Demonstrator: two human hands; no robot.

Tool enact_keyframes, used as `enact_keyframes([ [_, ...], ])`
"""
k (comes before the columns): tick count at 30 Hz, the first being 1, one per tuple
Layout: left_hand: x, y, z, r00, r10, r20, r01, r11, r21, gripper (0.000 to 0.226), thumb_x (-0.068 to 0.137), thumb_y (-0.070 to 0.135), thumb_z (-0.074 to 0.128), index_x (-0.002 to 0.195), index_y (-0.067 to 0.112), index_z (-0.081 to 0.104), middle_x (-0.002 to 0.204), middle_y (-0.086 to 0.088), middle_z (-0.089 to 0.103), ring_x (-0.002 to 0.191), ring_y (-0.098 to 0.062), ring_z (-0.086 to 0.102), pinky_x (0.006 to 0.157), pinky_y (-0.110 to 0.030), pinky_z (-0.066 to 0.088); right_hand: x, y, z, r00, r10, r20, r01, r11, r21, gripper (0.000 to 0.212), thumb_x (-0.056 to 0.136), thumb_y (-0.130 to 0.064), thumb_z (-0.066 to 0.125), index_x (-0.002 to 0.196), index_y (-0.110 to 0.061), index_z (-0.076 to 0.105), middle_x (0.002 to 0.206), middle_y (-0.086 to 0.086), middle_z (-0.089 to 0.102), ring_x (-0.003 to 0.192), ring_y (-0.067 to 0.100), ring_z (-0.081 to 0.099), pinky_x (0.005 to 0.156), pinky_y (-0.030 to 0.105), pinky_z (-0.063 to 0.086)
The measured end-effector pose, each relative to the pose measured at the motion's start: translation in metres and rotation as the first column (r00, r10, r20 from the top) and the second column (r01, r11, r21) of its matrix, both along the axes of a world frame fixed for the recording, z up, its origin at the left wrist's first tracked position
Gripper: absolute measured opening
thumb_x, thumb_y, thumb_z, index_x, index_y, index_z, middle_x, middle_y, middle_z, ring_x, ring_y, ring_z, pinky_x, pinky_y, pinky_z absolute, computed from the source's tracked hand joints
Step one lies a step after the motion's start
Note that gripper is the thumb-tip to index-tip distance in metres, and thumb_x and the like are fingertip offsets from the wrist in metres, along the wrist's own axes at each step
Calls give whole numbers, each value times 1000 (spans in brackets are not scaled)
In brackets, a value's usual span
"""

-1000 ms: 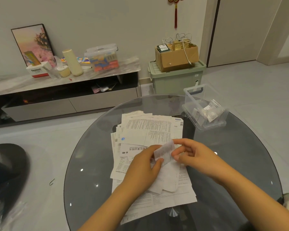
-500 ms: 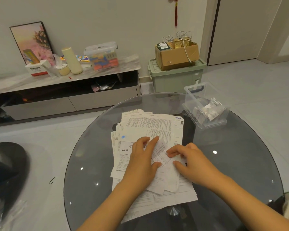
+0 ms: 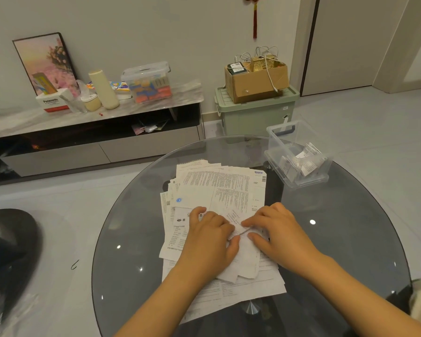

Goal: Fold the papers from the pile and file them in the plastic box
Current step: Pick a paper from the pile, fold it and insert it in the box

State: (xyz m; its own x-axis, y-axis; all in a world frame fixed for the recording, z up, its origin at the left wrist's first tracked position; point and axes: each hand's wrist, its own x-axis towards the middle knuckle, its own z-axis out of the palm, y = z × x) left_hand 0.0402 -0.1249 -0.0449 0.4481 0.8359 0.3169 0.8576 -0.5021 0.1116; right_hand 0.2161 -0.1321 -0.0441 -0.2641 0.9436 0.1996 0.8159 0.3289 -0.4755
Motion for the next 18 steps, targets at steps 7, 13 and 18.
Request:
enact_keyframes([
  [7,0,-3,5,974,-48,220,71,992,-100,41,89,42,33,78,24,68,75,13,67,75,-3,57,105,-27,23,1,4,-1,995,-17,-96,24,997,75,9,88,-27,62,92,-28,70,97,-12,59,99,10,41,86,25,29],
  [13,1,-1,3,921,58,384,43,968,-249,17,94,27,51,104,21,64,101,12,57,90,-2,50,80,-9,38,-3,4,-7,985,-62,-159,48,995,-91,12,92,-32,53,101,-34,61,95,-10,47,100,12,41,84,22,35],
  [18,-2,-1,2,914,108,390,29,944,-330,30,91,21,59,120,25,57,111,19,44,101,3,44,86,1,30,-9,7,-7,980,-58,-188,50,998,-47,26,89,-29,58,114,-35,56,89,-19,45,98,10,43,88,26,42],
])
